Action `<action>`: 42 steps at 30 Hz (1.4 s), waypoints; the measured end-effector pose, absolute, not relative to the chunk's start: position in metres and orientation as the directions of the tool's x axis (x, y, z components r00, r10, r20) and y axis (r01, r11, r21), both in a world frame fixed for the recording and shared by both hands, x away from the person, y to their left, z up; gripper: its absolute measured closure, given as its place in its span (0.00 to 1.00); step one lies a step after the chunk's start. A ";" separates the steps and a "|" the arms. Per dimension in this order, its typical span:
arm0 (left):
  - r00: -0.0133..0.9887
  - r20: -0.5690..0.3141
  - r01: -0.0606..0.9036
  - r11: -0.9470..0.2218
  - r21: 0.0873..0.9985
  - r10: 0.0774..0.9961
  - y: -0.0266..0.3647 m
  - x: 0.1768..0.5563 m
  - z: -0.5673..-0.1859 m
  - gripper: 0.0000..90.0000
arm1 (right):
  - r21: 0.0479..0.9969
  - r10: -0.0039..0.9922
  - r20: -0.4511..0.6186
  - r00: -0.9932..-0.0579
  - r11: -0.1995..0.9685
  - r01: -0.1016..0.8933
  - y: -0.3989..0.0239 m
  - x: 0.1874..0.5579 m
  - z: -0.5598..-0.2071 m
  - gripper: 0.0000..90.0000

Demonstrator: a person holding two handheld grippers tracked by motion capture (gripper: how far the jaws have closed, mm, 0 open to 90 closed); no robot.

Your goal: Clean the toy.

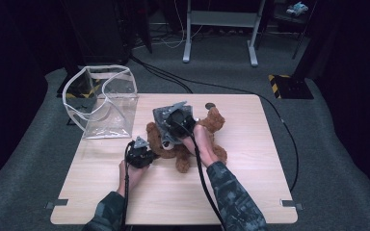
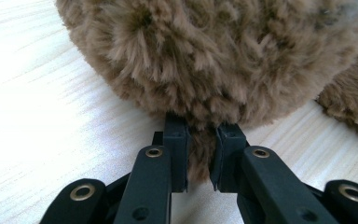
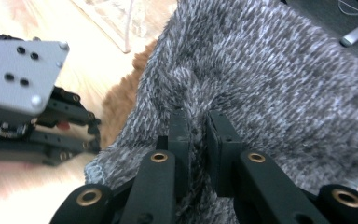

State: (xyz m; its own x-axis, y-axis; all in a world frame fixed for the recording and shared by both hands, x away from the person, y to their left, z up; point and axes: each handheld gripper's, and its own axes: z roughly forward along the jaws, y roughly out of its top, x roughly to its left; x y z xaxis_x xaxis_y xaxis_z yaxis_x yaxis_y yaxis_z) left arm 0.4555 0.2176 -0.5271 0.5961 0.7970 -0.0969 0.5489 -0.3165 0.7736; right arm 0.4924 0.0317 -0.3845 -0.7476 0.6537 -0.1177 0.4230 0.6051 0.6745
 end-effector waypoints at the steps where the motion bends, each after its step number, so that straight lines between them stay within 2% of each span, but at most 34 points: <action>1: 0.596 -0.095 0.548 -0.318 0.774 0.797 0.218 0.456 -0.527 0.88 | 0.674 0.654 -0.118 -0.748 0.605 0.423 0.032 0.492 -0.385 0.90; 3: 0.605 -0.074 0.535 -0.337 0.775 0.792 0.219 0.457 -0.527 0.88 | 0.669 0.640 -0.131 -0.757 0.621 0.409 0.044 0.498 -0.389 0.90; 6: 0.599 -0.094 0.548 -0.322 0.772 0.795 0.219 0.456 -0.527 0.88 | 0.650 0.636 -0.167 -0.754 0.646 0.401 0.056 0.507 -0.399 0.90; 9: 0.595 -0.102 0.549 -0.311 0.776 0.797 0.219 0.455 -0.528 0.88 | 0.635 0.652 -0.156 -0.742 0.642 0.430 0.053 0.510 -0.401 0.91; 10: 0.596 -0.100 0.549 -0.313 0.775 0.797 0.219 0.455 -0.527 0.88 | 0.621 0.657 -0.194 -0.728 0.657 0.428 0.047 0.510 -0.402 0.91; 12: 0.596 -0.103 0.550 -0.310 0.775 0.797 0.219 0.455 -0.527 0.88 | 0.614 0.669 -0.191 -0.719 0.652 0.444 0.044 0.510 -0.402 0.91; 17: 0.595 -0.101 0.549 -0.312 0.775 0.797 0.220 0.455 -0.527 0.88 | 0.584 0.701 -0.195 -0.686 0.645 0.493 0.010 0.516 -0.407 0.91; 20: 0.597 -0.102 0.549 -0.312 0.775 0.796 0.220 0.456 -0.527 0.88 | 0.617 0.726 -0.177 -0.665 0.608 0.499 -0.016 0.519 -0.406 0.91; 31: 0.593 -0.107 0.555 -0.308 0.773 0.798 0.220 0.455 -0.527 0.88 | 0.618 0.794 -0.171 -0.583 0.547 0.564 -0.059 0.518 -0.401 0.91; 33: 0.593 -0.109 0.555 -0.306 0.773 0.798 0.220 0.455 -0.527 0.88 | 0.624 0.791 -0.200 -0.578 0.558 0.548 -0.068 0.521 -0.402 0.91; 42: 0.594 -0.112 0.555 -0.305 0.774 0.796 0.220 0.456 -0.527 0.88 | 0.604 0.865 -0.189 -0.465 0.476 0.639 -0.109 0.534 -0.422 0.91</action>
State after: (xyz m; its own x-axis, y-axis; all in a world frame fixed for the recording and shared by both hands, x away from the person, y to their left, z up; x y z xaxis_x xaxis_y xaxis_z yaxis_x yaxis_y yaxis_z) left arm 0.4556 0.2204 -0.5274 0.5943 0.7964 -0.1120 0.5549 -0.3053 0.7739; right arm 0.5336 -0.1086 -0.4216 -0.4653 0.8648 -0.1889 0.6390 0.4758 0.6043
